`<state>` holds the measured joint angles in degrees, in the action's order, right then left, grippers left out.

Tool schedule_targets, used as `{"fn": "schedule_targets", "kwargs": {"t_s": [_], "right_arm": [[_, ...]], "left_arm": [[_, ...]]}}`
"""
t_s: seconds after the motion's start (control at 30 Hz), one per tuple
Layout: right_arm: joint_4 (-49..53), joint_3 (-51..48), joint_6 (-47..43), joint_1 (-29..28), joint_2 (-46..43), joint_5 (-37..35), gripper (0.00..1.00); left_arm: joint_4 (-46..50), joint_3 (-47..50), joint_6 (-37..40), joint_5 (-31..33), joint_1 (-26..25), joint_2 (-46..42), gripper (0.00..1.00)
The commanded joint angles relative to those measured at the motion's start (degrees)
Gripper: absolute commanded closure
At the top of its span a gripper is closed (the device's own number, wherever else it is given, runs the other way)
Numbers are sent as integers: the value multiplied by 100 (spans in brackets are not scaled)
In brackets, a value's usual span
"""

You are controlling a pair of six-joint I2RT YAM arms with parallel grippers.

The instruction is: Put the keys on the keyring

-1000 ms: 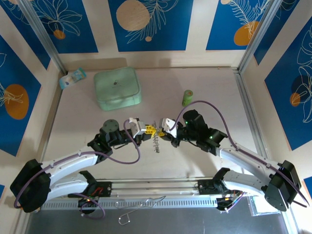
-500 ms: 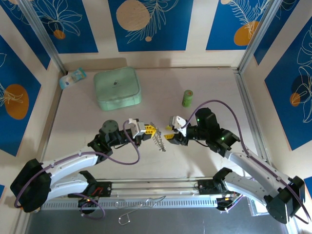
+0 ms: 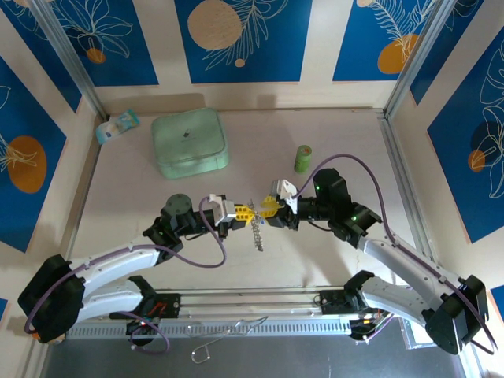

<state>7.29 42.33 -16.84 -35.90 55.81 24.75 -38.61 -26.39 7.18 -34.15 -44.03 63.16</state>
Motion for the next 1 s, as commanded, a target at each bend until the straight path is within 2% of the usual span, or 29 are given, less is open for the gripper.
{"fn": "schedule_targets", "kwargs": {"t_s": [0.0, 0.27, 0.6, 0.83, 0.93, 0.97], "right_arm": [[-159, 187, 95, -74, 65, 178, 72], [42, 231, -80, -110, 183, 597, 73], [238, 253, -252, -115, 285, 751, 75], [266, 346, -395, -135, 392, 642, 100], [540, 503, -663, -137, 422, 659, 100], [702, 581, -780, -137, 422, 597, 100]], "left_arm": [[-419, 14, 46, -311, -45, 4, 100], [-419, -22, 3, -342, -46, 51, 100], [-384, -58, -28, -355, -52, 83, 100], [-422, -76, -77, -435, -48, 100, 100], [-72, -187, -39, -218, -54, 80, 100], [206, -258, 20, -92, -51, 46, 90]]}}
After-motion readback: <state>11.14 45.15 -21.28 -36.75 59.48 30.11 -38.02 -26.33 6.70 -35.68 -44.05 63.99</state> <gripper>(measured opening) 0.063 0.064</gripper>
